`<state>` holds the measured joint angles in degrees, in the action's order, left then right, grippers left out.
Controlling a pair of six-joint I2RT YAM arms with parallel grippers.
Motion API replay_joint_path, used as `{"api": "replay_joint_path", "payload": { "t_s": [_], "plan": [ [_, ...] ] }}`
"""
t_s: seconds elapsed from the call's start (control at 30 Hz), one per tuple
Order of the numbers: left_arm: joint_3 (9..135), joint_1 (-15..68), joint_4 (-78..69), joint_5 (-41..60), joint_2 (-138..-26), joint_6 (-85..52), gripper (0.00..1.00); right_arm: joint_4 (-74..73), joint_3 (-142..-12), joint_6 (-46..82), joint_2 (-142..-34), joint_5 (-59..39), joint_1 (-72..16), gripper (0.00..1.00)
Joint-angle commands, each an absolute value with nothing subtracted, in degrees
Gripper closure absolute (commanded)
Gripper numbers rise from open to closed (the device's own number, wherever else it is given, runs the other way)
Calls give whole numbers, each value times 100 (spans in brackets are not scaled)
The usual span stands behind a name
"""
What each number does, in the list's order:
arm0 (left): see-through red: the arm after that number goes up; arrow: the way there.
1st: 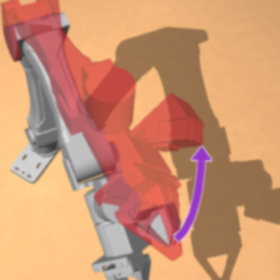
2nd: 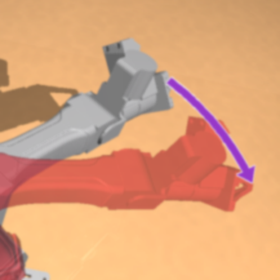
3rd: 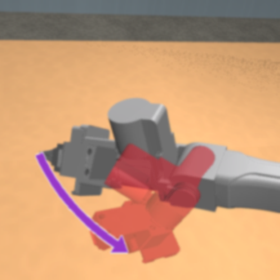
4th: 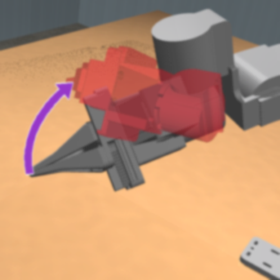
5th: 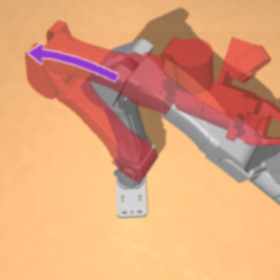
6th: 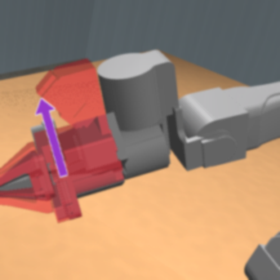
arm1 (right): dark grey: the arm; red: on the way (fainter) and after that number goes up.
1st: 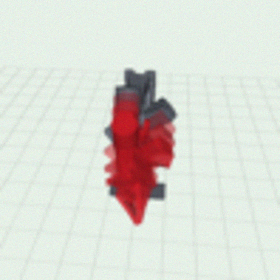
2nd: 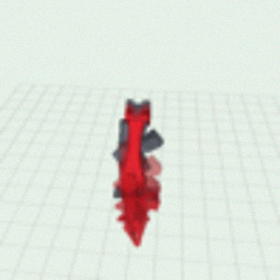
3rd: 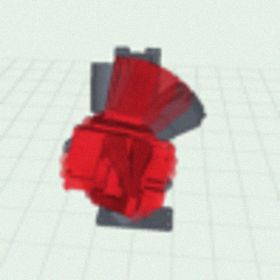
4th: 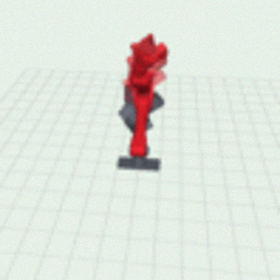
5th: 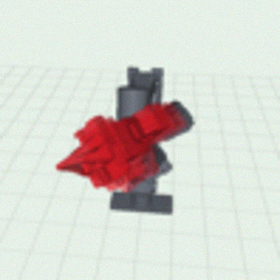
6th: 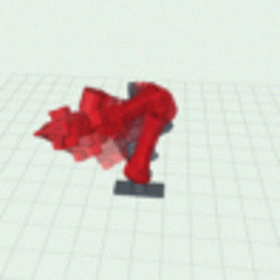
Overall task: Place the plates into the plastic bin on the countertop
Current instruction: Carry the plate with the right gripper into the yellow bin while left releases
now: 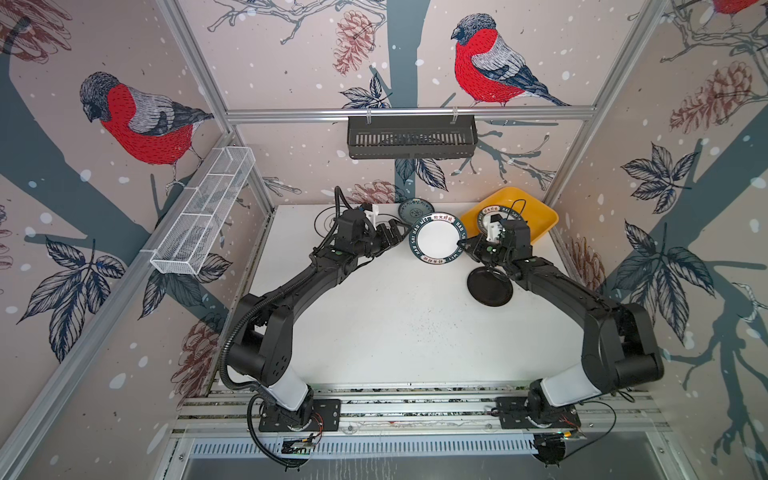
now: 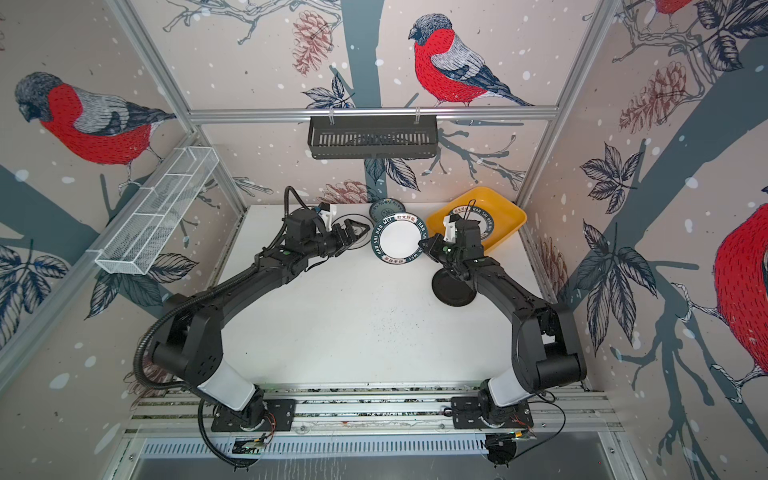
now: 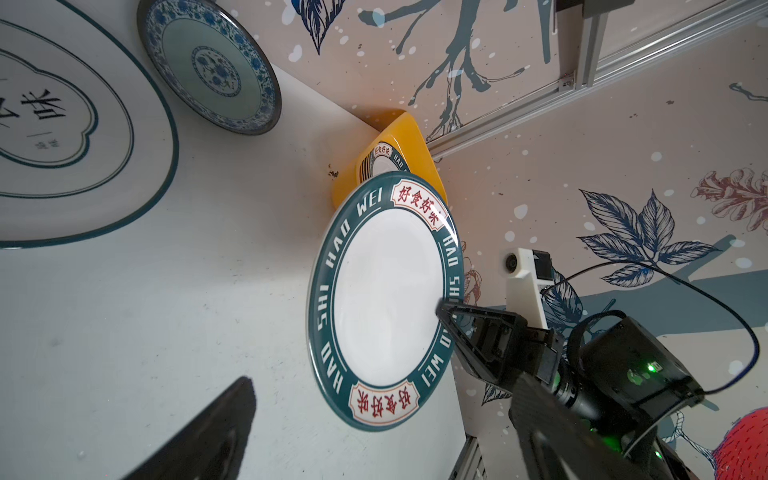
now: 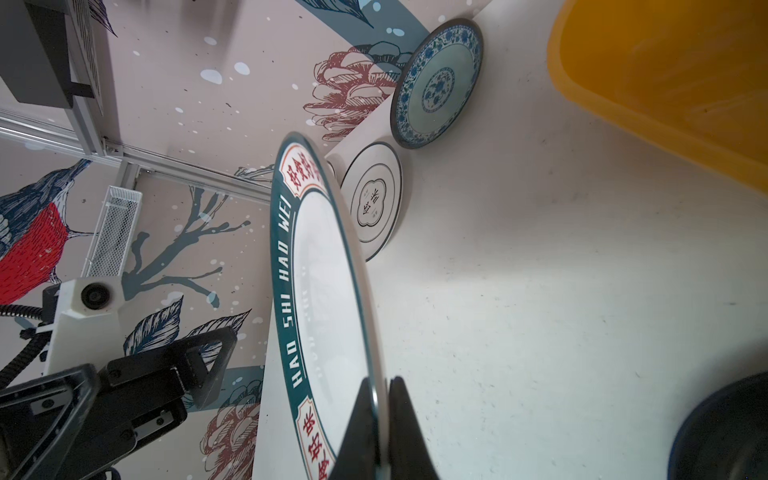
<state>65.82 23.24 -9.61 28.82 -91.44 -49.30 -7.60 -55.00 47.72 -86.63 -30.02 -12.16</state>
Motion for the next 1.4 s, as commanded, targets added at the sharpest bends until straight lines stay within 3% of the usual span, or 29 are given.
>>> {"api": "replay_joint_path", "payload": {
  "t_s": [0.0, 0.47, 0.9, 1.07, 1.37],
  "plan": [
    [6456, 2330, -916, 2640, -8841, -4693, 3, -753, -5485, 4691, -8520, -3044, -1122, 98],
    [5614, 2404, -1365, 2530, -7585, -4116, 3, -298, -5280, 4759, -8139, -2745, -252, 98],
    [6377, 2514, -1714, 2786, -8337, -3311, 3, -622, -5783, 5515, -8838, -2718, 904, 98],
    [6538, 2522, -2169, 2617, -8715, -3235, 4, -872, -6073, 5792, -9362, -2640, 1131, 98],
    [7351, 2522, -1706, 2448, -9472, -2981, 4, -1258, -6811, 6000, -10546, -2496, 1223, 98]
  ]
}}
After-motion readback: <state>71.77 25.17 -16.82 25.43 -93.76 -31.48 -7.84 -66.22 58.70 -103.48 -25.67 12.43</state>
